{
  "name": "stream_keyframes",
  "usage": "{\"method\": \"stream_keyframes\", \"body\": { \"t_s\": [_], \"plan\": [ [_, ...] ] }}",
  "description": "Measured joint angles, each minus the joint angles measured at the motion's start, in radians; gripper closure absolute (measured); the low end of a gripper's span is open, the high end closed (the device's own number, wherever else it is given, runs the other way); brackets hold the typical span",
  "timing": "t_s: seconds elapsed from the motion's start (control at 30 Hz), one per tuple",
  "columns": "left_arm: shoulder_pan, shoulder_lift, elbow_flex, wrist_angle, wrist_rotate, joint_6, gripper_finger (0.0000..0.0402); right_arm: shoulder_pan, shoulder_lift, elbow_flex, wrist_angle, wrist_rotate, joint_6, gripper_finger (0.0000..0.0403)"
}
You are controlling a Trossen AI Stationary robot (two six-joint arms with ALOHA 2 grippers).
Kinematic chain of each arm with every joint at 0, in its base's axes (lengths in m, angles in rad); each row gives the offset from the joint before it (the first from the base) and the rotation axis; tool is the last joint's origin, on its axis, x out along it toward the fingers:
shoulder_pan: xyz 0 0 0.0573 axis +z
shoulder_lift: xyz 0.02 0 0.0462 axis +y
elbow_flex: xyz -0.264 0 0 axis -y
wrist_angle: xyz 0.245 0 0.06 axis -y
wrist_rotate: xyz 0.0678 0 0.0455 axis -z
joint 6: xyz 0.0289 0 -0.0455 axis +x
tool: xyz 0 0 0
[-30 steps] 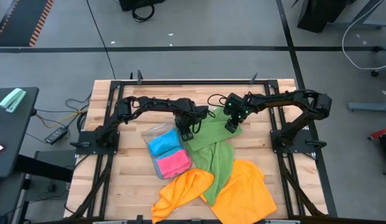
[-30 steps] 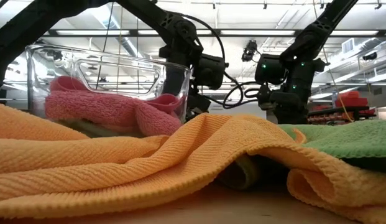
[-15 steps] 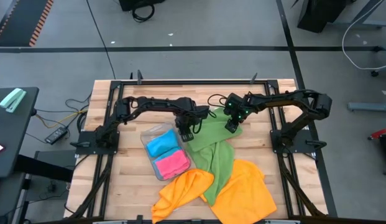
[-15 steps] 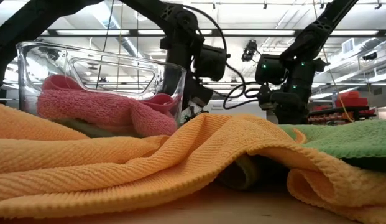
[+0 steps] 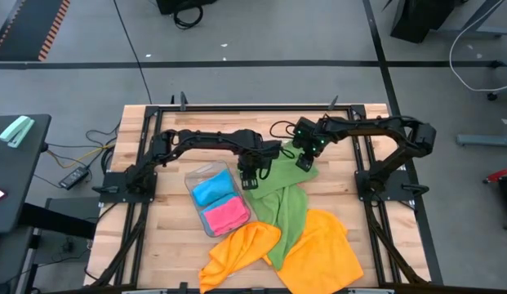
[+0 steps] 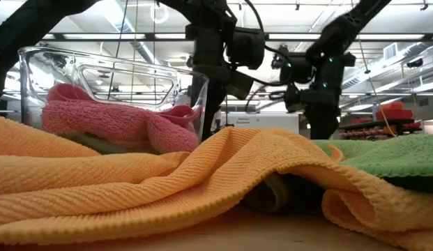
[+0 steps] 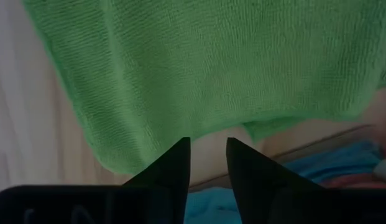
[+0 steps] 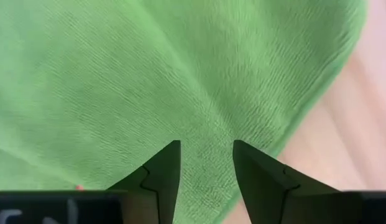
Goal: Fold microfiber towels
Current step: Fold the top green towel
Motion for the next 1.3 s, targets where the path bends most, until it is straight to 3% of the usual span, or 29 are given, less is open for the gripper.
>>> {"method": "stream_keyframes", "body": {
  "t_s": [0.17, 0.4, 0.63, 0.97, 1.17, 1.3],
  "plan": [
    [-0.007, -0.048, 0.001, -0.017, -0.008, 0.001, 0.0302, 0.022, -0.04, 0.079, -0.093, 0.041, -0.041, 0.0247],
    [-0.033, -0.118, -0.004, 0.055, -0.038, -0.004, 0.0324, 0.061, -0.239, 0.072, -0.096, 0.055, -0.037, 0.0247],
    [-0.086, -0.126, -0.004, 0.128, -0.023, -0.035, 0.0325, 0.212, -0.364, 0.035, -0.053, 0.106, -0.001, 0.0247],
    [-0.139, -0.213, -0.005, 0.115, -0.044, 0.028, 0.0335, 0.561, -0.359, 0.032, 0.042, 0.3, 0.08, 0.0247],
    [-0.139, -0.289, -0.005, 0.081, -0.048, 0.078, 0.035, 0.663, -0.356, 0.032, 0.112, 0.329, 0.146, 0.0246],
    [-0.132, -0.317, -0.005, 0.063, -0.051, 0.096, 0.0357, 0.703, -0.355, 0.032, 0.173, 0.329, 0.282, 0.0246]
  ]
}}
